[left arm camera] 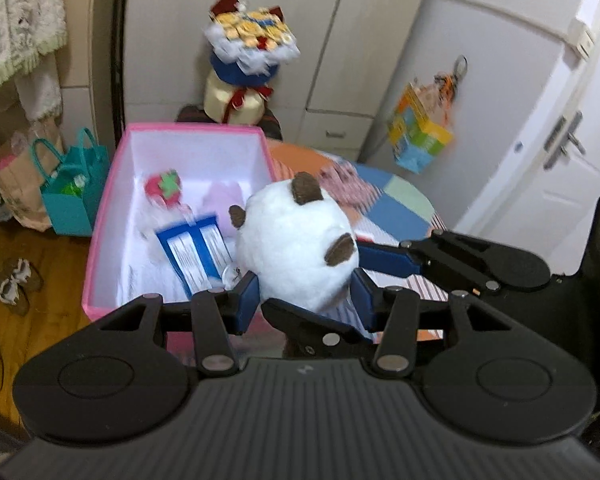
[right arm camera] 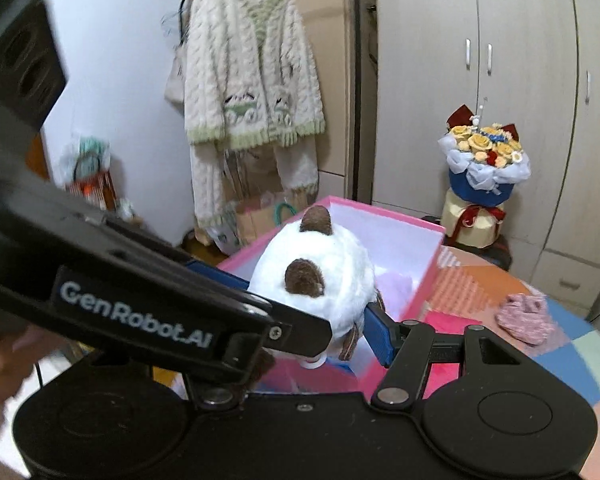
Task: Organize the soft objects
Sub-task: 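Carry the plush cat with the left gripper into the pink box, then open the left gripper and withdraw it from the box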
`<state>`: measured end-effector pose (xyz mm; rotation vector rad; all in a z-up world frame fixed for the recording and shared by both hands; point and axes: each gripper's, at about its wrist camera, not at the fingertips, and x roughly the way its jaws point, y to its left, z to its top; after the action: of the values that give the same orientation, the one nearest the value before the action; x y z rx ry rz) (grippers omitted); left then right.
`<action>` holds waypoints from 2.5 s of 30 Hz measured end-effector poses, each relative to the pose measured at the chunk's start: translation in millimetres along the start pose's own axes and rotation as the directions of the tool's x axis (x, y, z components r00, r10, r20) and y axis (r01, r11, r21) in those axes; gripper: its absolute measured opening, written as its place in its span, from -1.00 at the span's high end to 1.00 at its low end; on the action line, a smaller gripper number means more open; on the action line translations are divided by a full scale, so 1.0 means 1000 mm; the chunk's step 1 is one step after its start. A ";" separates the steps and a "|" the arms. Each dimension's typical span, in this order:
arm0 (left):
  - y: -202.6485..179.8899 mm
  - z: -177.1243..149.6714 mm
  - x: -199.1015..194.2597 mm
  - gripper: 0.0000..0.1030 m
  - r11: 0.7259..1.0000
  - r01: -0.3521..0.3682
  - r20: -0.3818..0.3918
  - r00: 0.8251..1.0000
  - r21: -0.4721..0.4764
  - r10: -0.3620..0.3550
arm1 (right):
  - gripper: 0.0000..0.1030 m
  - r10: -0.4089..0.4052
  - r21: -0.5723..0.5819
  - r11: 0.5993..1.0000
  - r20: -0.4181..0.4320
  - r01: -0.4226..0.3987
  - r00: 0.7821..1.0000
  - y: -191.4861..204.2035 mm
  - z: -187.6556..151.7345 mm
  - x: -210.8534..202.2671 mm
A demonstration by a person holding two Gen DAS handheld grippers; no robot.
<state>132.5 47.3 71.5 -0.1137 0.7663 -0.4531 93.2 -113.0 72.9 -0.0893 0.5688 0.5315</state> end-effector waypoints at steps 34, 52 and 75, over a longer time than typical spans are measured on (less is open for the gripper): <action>0.125 0.058 0.168 -0.03 0.954 0.003 -0.055 0.998 -0.300 -0.020 | -0.49 0.067 0.132 0.991 -0.301 -0.028 0.951 -0.085 0.049 0.213; 0.087 0.020 0.084 -0.16 0.990 -0.132 0.055 0.989 -0.050 0.135 | -0.52 0.032 0.063 0.998 -0.117 -0.025 0.993 -0.065 0.018 0.114; 0.024 -0.035 0.018 -0.18 0.987 -0.133 0.089 0.988 0.089 0.125 | -0.52 -0.088 -0.037 0.996 -0.072 0.085 0.994 -0.049 -0.025 -0.018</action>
<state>128.0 63.6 28.6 0.0054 0.6649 -0.3584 93.3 -169.0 58.4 -0.1657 0.6248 0.4551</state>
